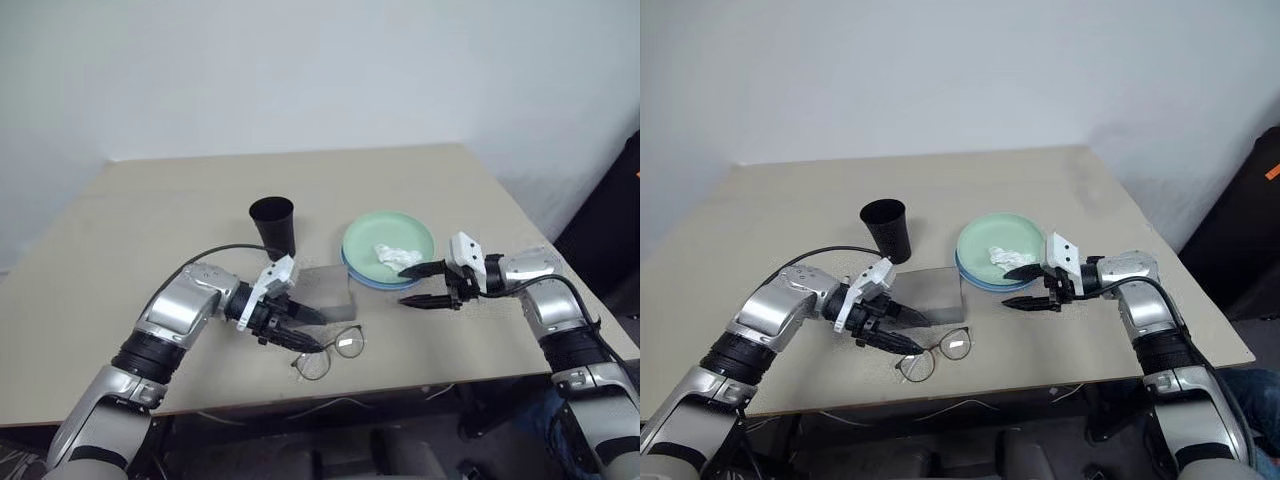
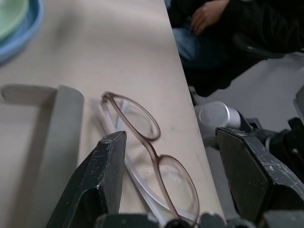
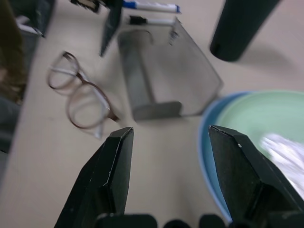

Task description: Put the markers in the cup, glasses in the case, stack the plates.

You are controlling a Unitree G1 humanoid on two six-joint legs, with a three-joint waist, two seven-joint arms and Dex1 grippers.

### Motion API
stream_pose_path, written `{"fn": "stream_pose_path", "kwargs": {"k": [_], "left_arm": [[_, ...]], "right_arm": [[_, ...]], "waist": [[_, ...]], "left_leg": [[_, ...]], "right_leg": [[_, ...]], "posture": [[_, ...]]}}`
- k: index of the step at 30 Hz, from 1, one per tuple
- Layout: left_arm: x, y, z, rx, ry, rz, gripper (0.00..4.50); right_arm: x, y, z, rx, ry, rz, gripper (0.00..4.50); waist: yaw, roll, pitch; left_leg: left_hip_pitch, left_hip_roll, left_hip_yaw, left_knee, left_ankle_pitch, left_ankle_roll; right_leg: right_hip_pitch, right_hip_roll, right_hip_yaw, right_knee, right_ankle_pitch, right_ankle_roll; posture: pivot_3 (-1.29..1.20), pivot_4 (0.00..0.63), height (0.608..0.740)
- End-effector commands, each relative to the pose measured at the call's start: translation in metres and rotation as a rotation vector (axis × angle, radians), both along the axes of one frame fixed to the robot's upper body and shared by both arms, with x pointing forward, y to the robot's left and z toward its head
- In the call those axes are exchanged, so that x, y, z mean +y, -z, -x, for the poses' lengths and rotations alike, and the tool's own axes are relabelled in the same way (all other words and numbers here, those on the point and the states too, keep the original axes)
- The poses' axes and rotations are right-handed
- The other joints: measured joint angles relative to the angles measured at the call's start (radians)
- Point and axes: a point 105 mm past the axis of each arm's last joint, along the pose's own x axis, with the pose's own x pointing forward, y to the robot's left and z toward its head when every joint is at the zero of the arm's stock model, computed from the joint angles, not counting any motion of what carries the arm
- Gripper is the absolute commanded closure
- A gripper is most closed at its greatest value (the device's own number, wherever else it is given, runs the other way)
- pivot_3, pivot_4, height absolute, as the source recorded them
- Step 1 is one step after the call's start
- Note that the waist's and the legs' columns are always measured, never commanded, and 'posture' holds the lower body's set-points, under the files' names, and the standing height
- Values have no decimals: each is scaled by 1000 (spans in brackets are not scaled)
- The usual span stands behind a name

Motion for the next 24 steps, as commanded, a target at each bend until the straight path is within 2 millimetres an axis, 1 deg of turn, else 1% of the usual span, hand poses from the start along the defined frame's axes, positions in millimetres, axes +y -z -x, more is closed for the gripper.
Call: {"fn": "stream_pose_path", "kwargs": {"k": [1, 5, 11, 17, 24], "left_arm": [[-3, -4, -3, -33, 36, -24, 1360], [-6, 1, -2, -34, 43, -41, 1360], [-10, 8, 2, -35, 63, -63, 1360], [-11, 19, 3, -59, 83, -116, 1360], [-19, 26, -3, -66, 75, -116, 1360]], "right_arm": [[10, -9, 8, -42, -52, -48, 1785], [17, 4, 18, -30, -63, -52, 1785], [24, 9, 16, -44, -31, -76, 1785], [28, 8, 14, -61, -14, -93, 1785], [28, 9, 13, -68, 0, -95, 1785]], "waist": [[0, 0, 0], [0, 0, 0], [0, 0, 0], [0, 0, 0], [1, 0, 0]], "left_leg": [[0, 0, 0, 0, 0, 0], [0, 0, -1, 1, 0, 0], [1, 0, -1, 2, 0, 0], [1, 0, -1, 2, 0, 0], [1, 0, -1, 2, 0, 0]], "right_leg": [[0, 0, 0, 0, 0, 0], [1, 0, 0, 0, 0, 0], [2, 0, 0, 0, 0, 0], [2, 0, 0, 0, 0, 0], [3, 0, 0, 0, 0, 0]], "posture": [[0, 0, 740], [0, 0, 740], [0, 0, 740], [0, 0, 740], [0, 0, 740]]}}
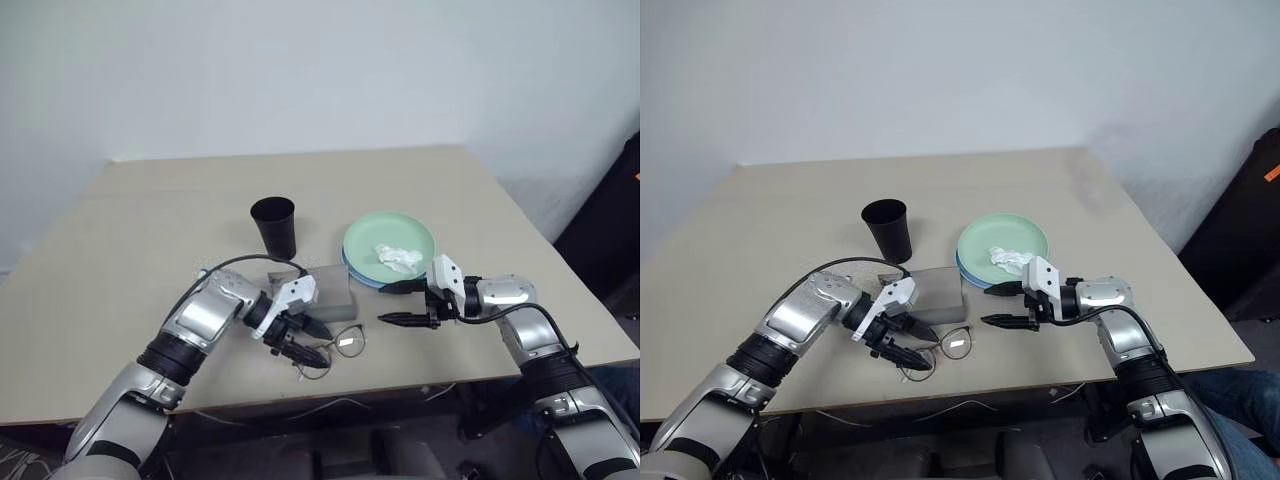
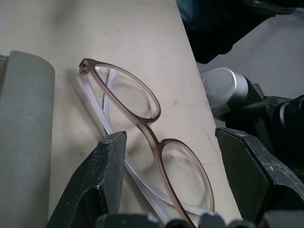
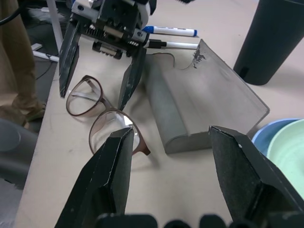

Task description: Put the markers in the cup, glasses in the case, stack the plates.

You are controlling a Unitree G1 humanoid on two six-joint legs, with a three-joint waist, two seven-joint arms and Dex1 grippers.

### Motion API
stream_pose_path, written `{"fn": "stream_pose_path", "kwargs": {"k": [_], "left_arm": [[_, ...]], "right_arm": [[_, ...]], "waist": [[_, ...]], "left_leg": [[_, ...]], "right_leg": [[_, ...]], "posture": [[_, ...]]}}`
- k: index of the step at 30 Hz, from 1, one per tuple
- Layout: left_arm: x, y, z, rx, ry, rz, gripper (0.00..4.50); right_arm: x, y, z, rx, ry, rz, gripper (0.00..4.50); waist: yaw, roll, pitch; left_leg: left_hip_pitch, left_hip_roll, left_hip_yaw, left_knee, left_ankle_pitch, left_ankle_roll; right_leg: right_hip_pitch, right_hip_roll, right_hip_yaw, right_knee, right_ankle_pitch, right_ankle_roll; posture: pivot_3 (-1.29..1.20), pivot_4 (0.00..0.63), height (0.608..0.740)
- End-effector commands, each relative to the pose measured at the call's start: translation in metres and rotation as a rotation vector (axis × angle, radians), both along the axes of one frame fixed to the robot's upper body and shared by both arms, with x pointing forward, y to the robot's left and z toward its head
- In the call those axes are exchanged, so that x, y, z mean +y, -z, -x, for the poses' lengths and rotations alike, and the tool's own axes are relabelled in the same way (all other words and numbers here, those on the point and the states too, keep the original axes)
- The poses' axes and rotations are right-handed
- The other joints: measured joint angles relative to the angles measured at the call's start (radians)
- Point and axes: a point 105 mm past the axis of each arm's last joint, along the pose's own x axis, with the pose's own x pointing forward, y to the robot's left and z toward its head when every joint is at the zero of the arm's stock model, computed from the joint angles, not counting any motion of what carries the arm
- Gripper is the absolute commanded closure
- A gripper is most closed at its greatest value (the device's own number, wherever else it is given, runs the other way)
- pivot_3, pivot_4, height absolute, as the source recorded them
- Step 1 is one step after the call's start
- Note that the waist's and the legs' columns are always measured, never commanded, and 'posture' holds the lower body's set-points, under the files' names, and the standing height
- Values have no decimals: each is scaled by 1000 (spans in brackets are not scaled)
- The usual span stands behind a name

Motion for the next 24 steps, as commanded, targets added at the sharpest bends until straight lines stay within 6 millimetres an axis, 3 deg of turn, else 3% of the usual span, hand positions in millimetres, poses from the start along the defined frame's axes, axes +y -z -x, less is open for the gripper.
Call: {"fn": "stream_pose_path", "kwargs": {"k": [1, 5, 8, 13, 24], "left_arm": [[-7, -4, -7, -45, 1, 9, 1360], [-8, -1, -10, -51, -4, 0, 1360], [-8, 0, -12, -57, -10, -1, 1888], [-9, -1, -13, -71, -6, 7, 3594], [-12, -14, -15, -99, 2, 59, 3594]], "right_arm": [[2, -9, -1, -51, -6, -12, 1785], [2, -9, -2, -54, 1, -9, 1785], [1, -8, -2, -56, 5, -5, 1747], [0, -6, -2, -56, 10, 1, 1747], [-1, -4, -5, -66, 16, 21, 1747]], "waist": [[0, 0, 0], [0, 0, 0], [0, 0, 0], [0, 0, 0], [0, 0, 0]], "left_leg": [[0, 0, 0, 0, 0, 0], [0, 0, 0, 0, 0, 0], [1, 0, 0, 1, 0, 0], [1, 0, -1, 1, 0, 0], [2, 0, -1, 2, 0, 0]], "right_leg": [[0, 0, 0, 0, 0, 0], [1, 0, 0, 0, 0, 0], [1, 0, 0, 0, 0, 0], [2, 0, 0, 0, 0, 0], [3, 0, 0, 0, 0, 0]], "posture": [[0, 0, 740], [0, 0, 740], [0, 0, 740], [0, 0, 740], [0, 0, 740]]}}
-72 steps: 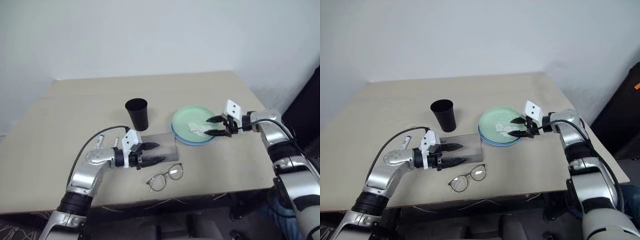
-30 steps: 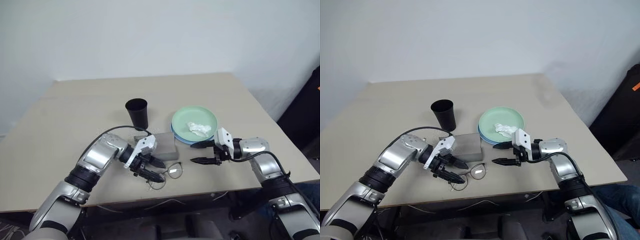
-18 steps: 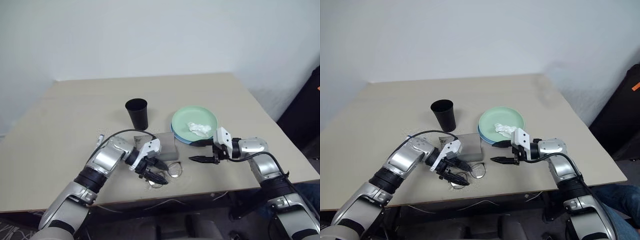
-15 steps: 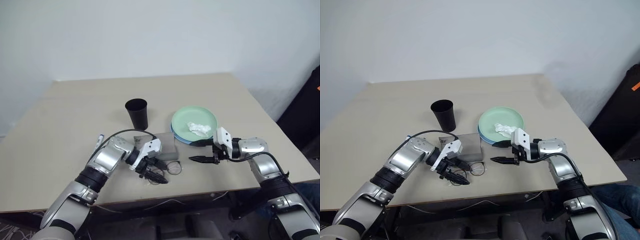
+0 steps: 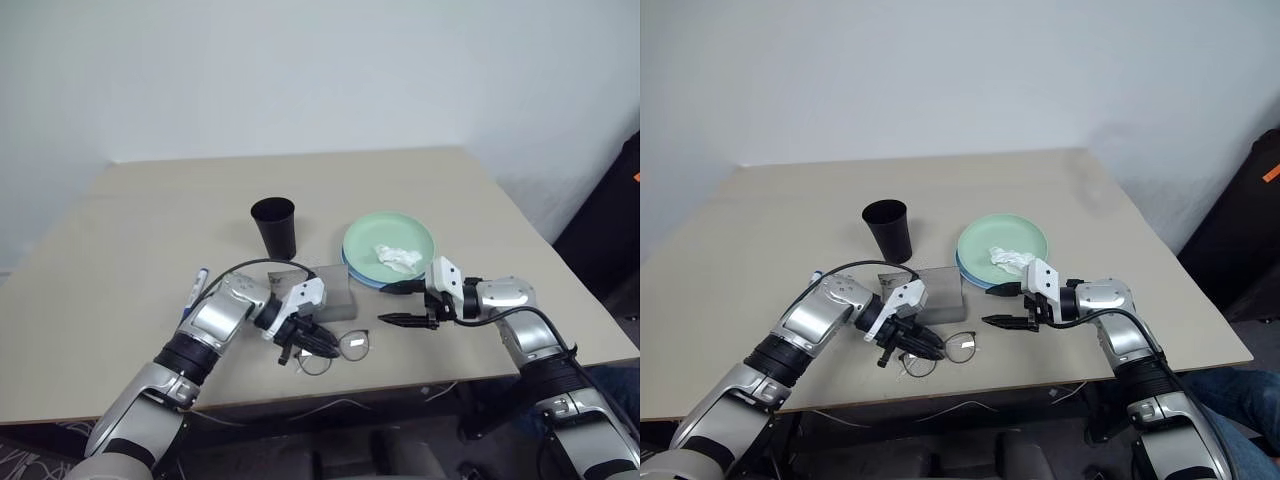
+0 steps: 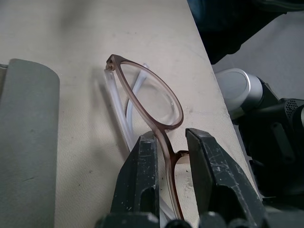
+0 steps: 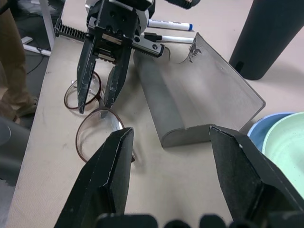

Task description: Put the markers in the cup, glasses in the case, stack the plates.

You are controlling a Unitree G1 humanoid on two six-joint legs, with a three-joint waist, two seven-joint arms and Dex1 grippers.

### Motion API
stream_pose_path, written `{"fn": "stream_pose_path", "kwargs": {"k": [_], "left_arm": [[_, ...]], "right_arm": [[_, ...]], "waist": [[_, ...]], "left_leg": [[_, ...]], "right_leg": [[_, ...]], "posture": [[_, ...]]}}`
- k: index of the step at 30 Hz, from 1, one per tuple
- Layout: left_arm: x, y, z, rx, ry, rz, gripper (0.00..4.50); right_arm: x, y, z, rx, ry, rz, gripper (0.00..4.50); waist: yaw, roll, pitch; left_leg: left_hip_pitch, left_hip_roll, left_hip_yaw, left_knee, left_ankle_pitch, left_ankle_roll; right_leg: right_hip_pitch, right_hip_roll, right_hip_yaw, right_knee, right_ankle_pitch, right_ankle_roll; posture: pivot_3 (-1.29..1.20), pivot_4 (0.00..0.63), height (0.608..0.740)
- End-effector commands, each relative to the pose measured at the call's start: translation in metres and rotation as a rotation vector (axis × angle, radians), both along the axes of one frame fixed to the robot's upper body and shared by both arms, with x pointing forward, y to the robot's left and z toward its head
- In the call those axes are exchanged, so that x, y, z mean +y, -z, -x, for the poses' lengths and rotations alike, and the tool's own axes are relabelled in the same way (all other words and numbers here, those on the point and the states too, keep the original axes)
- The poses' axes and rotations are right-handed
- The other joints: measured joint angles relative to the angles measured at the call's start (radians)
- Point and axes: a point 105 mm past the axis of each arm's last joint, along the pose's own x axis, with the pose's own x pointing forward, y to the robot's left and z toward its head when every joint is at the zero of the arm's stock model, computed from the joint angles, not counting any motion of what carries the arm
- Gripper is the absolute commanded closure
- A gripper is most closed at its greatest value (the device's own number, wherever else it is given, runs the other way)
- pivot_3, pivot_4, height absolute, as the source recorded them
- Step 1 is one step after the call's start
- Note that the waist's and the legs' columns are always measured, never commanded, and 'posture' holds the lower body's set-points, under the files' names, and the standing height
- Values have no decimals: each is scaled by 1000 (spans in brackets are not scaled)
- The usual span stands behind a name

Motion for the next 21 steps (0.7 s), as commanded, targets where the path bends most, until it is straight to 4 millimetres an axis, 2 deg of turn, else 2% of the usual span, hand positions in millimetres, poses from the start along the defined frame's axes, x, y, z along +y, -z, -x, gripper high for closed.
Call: {"fn": "stream_pose_path", "kwargs": {"k": [1, 4, 13, 18, 21], "left_arm": [[-2, -23, -9, -59, 5, 51, 3778], [-2, -25, -10, -53, 1, 60, 4455], [-5, -33, -7, -63, 26, 86, 4455], [-10, -64, -14, -72, 5, 196, 4455], [-9, -86, -25, -130, -21, 248, 4455]], "right_arm": [[1, -9, -4, -51, -4, -4, 1747], [1, -9, -4, -54, -3, -2, 1747], [1, -8, -7, -65, 7, 5, 1747], [-1, -7, -8, -67, 17, 12, 1747], [-2, -6, -9, -67, 22, 13, 1747]], "waist": [[0, 0, 0], [0, 0, 0], [0, 0, 0], [0, 0, 0], [0, 0, 0]], "left_leg": [[0, 0, 0, 0, 0, 0], [0, 0, 0, 0, 0, 0], [0, 0, 0, 1, 0, 0], [0, 0, -1, 1, 0, 0], [0, 0, -1, 1, 0, 0]], "right_leg": [[0, 0, 0, 0, 0, 0], [0, 0, 0, 0, 0, 0], [1, 0, 0, 0, 0, 0], [1, 0, 0, 0, 0, 0], [1, 0, 0, 0, 0, 0]], "posture": [[0, 0, 740], [0, 0, 740], [0, 0, 740], [0, 0, 740], [0, 0, 740]]}}
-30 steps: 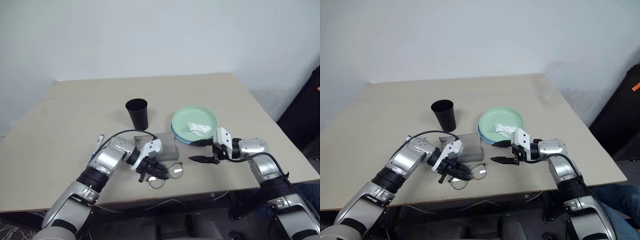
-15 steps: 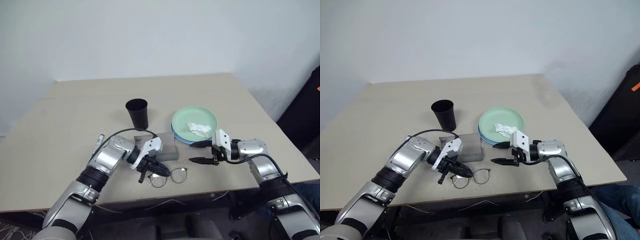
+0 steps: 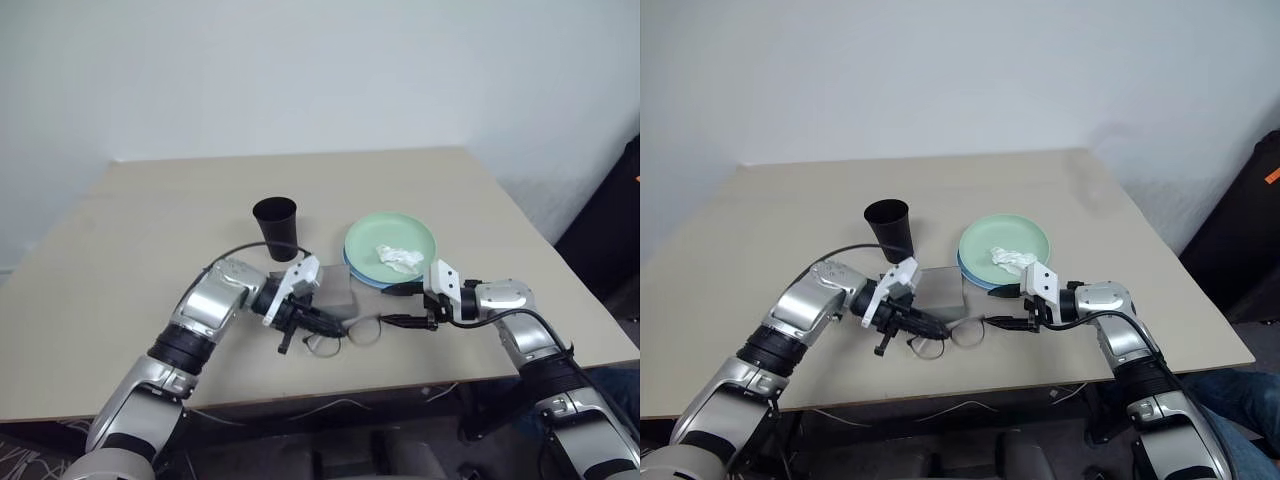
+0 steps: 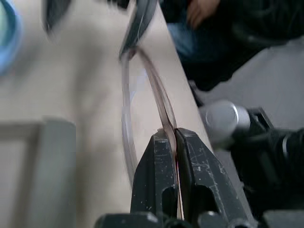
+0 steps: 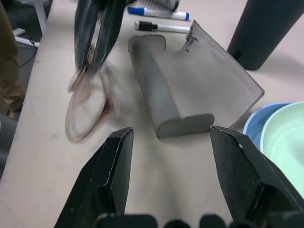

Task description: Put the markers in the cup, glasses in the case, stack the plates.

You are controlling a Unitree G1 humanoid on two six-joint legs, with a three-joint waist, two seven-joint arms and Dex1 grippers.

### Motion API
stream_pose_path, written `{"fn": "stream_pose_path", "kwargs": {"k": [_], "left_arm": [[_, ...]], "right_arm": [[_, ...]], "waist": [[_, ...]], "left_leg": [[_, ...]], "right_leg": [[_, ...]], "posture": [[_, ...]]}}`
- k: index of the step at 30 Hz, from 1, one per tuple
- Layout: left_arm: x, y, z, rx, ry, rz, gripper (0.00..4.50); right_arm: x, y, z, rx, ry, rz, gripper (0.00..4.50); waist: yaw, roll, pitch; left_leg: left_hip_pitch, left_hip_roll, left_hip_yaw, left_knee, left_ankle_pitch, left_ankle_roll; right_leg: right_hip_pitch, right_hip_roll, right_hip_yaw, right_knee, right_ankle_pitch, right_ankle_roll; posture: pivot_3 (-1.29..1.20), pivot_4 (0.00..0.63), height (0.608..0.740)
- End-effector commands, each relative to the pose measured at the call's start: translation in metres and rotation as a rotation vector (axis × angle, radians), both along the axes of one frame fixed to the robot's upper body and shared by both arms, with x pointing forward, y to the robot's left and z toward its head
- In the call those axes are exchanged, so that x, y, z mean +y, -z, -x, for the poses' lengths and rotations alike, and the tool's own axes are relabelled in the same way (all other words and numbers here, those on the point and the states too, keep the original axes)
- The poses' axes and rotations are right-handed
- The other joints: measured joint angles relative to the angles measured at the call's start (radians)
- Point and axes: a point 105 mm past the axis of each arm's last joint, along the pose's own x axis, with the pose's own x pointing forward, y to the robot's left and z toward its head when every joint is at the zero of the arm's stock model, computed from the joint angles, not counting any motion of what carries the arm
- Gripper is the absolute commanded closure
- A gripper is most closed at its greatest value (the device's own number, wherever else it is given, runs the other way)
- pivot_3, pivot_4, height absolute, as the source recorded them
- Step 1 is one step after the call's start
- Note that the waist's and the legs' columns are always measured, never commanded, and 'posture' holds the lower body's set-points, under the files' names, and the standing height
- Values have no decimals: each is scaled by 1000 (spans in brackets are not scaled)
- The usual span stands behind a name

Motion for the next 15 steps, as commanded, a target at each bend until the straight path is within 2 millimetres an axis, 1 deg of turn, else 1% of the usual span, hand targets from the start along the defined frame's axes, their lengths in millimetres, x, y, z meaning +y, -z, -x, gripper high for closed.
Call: {"fn": "stream_pose_path", "kwargs": {"k": [1, 5, 8, 10, 12, 15], "left_arm": [[-2, -43, -16, -124, -20, 89, 4455], [6, -62, -37, -224, -73, 90, 4455], [12, -64, -46, -258, -94, 69, 4455], [20, -59, -55, -287, -116, 16, 4455], [30, -49, -62, -317, -128, -63, 4455], [38, -32, -65, -314, -121, -135, 4455]], "right_arm": [[0, -14, -6, -63, -3, -10, 1747], [0, -15, -7, -64, -3, -10, 1747], [0, -15, -7, -65, -3, -10, 1747], [0, -15, -7, -64, -3, -8, 1747], [-1, -14, -7, -62, -1, -2, 1747], [-3, -13, -7, -53, -3, 6, 1747]], "waist": [[0, 0, 0], [0, 0, 0], [-2, 0, 0], [-2, 0, 0], [-1, 0, 0], [0, 0, 0]], "left_leg": [[0, 0, 0, 0, 0, 0], [0, 0, 0, 0, 0, 0], [0, 0, 0, 0, 0, 0], [1, 0, 0, -1, 0, 0], [1, 0, 0, -1, 0, 0], [0, 0, 0, -1, 0, 0]], "right_leg": [[0, 0, 0, 0, 0, 0], [0, 0, 0, 0, 0, 0], [0, 0, 0, 0, 0, 0], [0, 0, 0, 0, 0, 0], [0, 1, 0, 0, 0, 0], [0, 1, 1, 0, 0, 0]], "posture": [[0, 0, 740], [0, 0, 740], [0, 0, 740], [0, 0, 740], [0, 0, 740], [0, 0, 740]]}}
